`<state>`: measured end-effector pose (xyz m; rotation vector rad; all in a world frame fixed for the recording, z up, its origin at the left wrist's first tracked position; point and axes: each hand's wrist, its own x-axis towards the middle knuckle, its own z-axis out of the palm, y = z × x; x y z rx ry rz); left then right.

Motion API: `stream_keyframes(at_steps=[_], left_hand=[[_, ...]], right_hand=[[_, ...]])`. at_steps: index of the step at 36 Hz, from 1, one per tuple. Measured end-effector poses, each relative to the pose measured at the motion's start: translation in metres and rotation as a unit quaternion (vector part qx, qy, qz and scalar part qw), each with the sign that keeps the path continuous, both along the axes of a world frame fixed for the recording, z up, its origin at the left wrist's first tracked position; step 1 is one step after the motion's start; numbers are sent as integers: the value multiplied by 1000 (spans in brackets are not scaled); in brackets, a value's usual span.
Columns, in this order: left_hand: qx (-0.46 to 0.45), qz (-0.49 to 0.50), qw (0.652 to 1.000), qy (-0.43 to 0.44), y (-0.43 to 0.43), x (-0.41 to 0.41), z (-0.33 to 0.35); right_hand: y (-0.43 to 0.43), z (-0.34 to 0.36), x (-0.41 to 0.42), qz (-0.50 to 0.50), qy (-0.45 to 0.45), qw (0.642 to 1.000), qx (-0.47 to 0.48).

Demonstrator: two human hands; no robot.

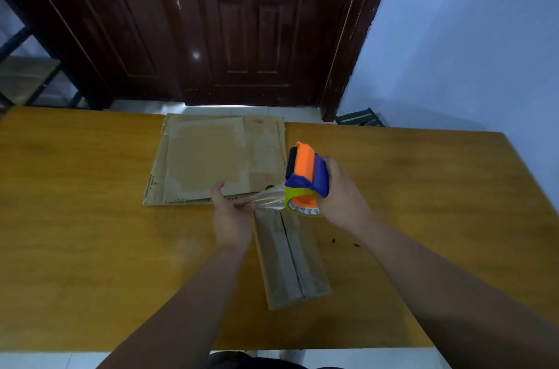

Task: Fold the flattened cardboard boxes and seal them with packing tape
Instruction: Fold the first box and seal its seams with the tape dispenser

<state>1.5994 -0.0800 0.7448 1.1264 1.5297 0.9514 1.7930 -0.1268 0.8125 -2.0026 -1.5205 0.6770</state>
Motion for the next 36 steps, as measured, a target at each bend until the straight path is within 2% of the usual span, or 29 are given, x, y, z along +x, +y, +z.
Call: stream_keyframes(at_steps=[28,32,36], left_hand=[[-42,7,999,-13,5,-3,-4],[-53,10,997,-64,6,-2,-5],[-49,6,999,-9,4,-2,-4]], right_hand=[[3,0,-8,6,-49,999,-6],[3,1,-8,11,-51,999,-6],[4,2,-8,16,-59,998,-11]])
